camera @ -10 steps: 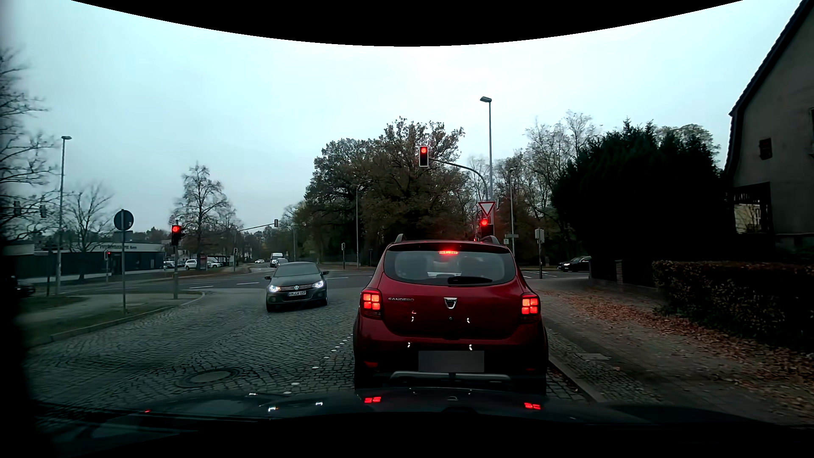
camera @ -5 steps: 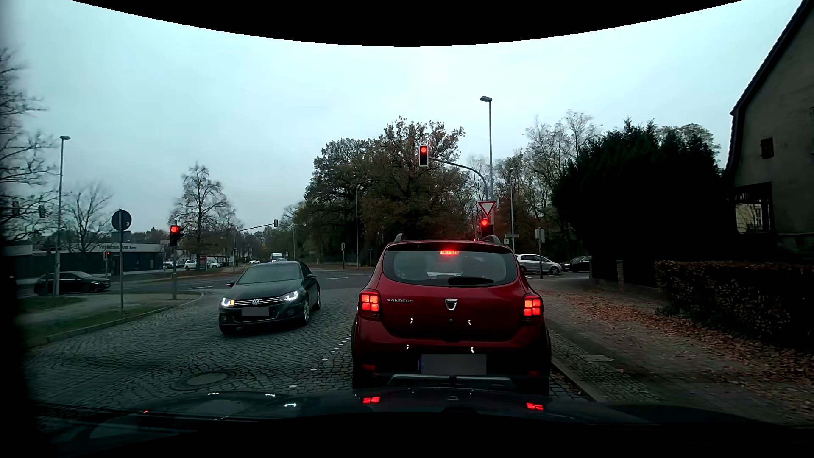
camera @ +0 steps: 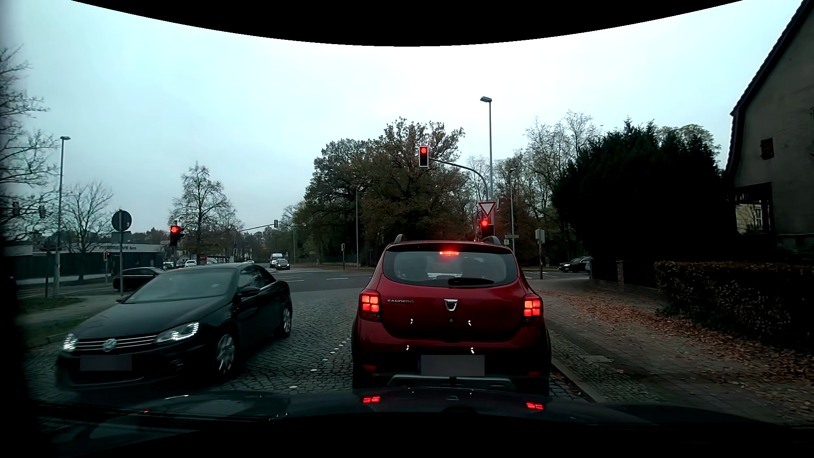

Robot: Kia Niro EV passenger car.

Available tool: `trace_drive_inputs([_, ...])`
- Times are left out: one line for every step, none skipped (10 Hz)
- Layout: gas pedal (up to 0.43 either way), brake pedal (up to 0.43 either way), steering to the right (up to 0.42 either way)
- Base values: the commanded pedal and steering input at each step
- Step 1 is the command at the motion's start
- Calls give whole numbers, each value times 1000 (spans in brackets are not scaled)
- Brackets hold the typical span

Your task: Follow the waypoints while adhering to traffic rules and regulations

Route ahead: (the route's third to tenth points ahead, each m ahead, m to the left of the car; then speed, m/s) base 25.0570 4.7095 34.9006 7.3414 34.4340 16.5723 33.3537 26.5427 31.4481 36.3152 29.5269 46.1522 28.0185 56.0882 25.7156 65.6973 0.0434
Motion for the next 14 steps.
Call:
trace_drive_inputs([0,494,3])
trace_drive_inputs([0,506,3])
trace_drive_inputs([0,512,3])
trace_drive_inputs([0,512,3])
trace_drive_inputs([0,512,3])
trace_drive_inputs([0,512,3])
trace_drive_inputs([0,512,3])
trace_drive_inputs([0,512,3])
trace_drive_inputs([0,512,3])
trace_drive_inputs([0,512,3])
trace_drive_inputs([0,512,3])
trace_drive_inputs([0,512,3])
trace_drive_inputs([0,512,3])
trace_drive_inputs([0,512,3])
